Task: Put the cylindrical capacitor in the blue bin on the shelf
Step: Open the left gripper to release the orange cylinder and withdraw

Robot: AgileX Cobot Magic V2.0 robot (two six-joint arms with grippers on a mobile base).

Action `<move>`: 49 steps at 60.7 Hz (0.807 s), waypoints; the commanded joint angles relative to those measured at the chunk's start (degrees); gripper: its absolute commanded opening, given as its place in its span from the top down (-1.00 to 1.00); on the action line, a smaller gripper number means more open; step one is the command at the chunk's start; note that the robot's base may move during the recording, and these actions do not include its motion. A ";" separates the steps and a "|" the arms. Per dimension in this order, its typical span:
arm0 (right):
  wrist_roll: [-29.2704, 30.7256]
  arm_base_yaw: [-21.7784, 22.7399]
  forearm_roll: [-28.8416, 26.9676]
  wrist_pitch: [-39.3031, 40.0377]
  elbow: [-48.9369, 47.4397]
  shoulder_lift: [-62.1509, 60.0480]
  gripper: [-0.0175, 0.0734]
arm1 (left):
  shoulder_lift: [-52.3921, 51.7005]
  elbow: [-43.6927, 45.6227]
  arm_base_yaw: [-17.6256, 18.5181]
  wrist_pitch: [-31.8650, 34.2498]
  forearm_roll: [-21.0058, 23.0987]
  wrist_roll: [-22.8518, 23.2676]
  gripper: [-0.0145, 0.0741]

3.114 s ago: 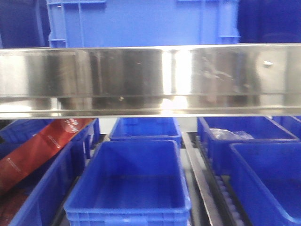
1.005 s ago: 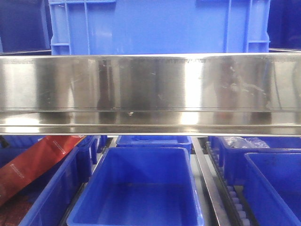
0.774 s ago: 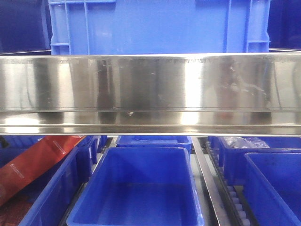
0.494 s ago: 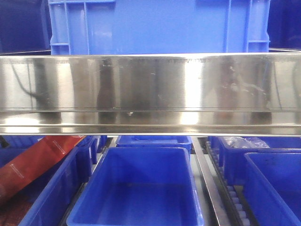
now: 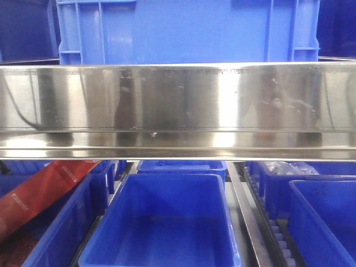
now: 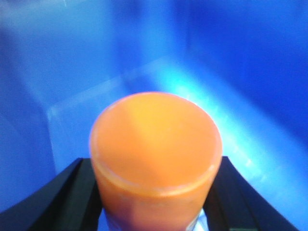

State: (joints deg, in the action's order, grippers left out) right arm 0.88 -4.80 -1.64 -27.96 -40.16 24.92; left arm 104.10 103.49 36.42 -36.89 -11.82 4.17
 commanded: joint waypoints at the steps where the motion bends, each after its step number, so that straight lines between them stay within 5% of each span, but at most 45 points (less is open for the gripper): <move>1: 0.15 0.04 -0.29 1.43 -0.07 -0.13 0.84 | -0.55 0.75 0.19 1.04 -0.28 -0.11 -0.31; 9: 0.15 0.04 -0.29 1.43 -0.07 -0.13 0.84 | -0.94 0.75 0.19 0.61 0.11 -0.11 -0.73; 23: 0.15 0.04 -0.28 1.60 -0.07 -0.13 0.84 | -5.39 0.75 0.31 -3.38 1.30 -0.11 -0.58; 30: 0.15 0.04 -0.28 1.73 -0.07 -0.13 0.84 | -9.59 0.75 0.31 -7.35 1.30 -0.11 -0.28; 38: 0.15 0.04 -0.28 1.63 -0.07 -0.13 0.84 | -15.58 0.33 -0.31 -13.01 1.15 -0.11 0.29; 49: 0.15 0.04 -0.28 1.03 -0.07 -0.13 0.84 | -26.09 -7.92 -2.29 -13.78 1.30 0.22 0.82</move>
State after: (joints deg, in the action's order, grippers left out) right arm 0.88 -4.80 -1.77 -27.96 -40.16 24.92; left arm 82.74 99.38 35.17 -50.36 -10.85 4.17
